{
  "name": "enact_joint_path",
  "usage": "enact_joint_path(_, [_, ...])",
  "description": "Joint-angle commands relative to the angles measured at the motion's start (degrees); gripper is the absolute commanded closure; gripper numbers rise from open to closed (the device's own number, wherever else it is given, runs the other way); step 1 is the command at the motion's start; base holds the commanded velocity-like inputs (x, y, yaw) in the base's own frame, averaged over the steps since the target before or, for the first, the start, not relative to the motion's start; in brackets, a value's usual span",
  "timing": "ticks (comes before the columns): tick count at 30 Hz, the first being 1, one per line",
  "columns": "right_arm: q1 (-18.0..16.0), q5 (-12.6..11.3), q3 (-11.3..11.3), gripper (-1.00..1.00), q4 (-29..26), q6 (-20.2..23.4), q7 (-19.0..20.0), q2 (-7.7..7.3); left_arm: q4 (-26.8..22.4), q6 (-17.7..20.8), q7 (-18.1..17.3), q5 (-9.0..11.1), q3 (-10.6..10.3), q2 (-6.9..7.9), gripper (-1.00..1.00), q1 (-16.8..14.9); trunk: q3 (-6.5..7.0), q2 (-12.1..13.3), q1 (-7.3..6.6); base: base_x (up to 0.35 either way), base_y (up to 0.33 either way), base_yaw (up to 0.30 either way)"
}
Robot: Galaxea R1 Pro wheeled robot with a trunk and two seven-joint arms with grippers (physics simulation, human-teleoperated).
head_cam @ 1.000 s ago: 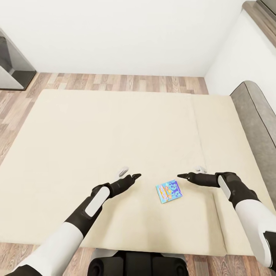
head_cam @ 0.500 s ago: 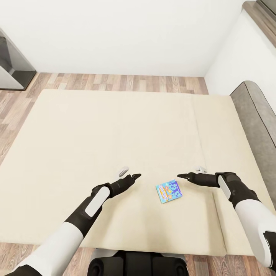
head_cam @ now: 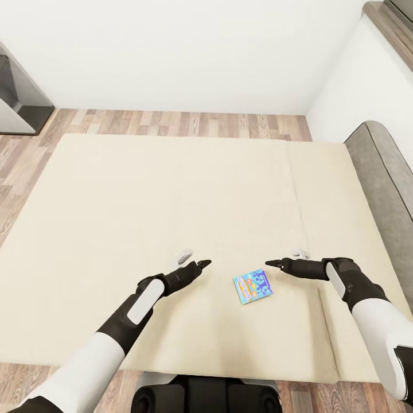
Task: Put all the toys in the child's room - the three board games (two on the bed and one on the table), the two jigsaw puzzles on the table, and the tennis ball on the table - inside the toy box on the table in the child's room.
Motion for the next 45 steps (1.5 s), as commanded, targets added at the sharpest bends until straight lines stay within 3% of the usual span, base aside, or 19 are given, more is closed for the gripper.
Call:
enact_joint_path(1, [-0.01, -0.38, -0.08, -1.0, -0.01, 0.42, -0.04, -0.01, 0.01, 0.18, -0.05, 0.2, 0.01, 0.0, -1.0, -0.03, -0.03, -0.03, 0.01, 0.0, 0.0, 0.0])
enact_joint_path(17, [-0.03, -0.38, -0.08, -1.0, 0.02, 0.42, -0.01, -0.02, 0.06, 0.2, -0.09, 0.22, 0.01, -0.01, -1.0, -0.03, -0.04, -0.03, 0.01, 0.0, 0.0, 0.0])
enact_joint_path(29, [-0.68, -0.7, -0.02, -1.0, -0.39, 1.74, 0.89, -3.65, 0.67, 0.69, -3.94, 0.61, 0.15, 2.78, -1.0, 0.95, -0.68, -0.03, 0.01, 0.0, 0.0, 0.0])
enact_joint_path(42, [-0.79, -0.69, 0.01, -1.0, -0.28, 1.16, 3.49, -4.49, 1.16, 0.84, -8.1, 0.72, 0.51, 5.85, -1.0, 1.82, -1.79, -0.03, 0.01, 0.0, 0.0, 0.0])
enact_joint_path(43, [-0.79, -0.69, 0.01, -1.0, -0.28, 1.16, 5.07, -4.49, 1.16, 0.84, -21.58, 0.72, 0.51, 5.85, -1.0, 1.82, -1.88, -0.03, 0.01, 0.0, 0.0, 0.0])
enact_joint_path(45, [-0.8, -0.62, -0.02, -1.0, -0.23, 0.6, 6.94, -4.68, 1.28, 0.86, -22.68, 0.73, 1.07, 6.17, -1.0, 1.93, -2.06, -0.03, 0.01, 0.0, 0.0, 0.0])
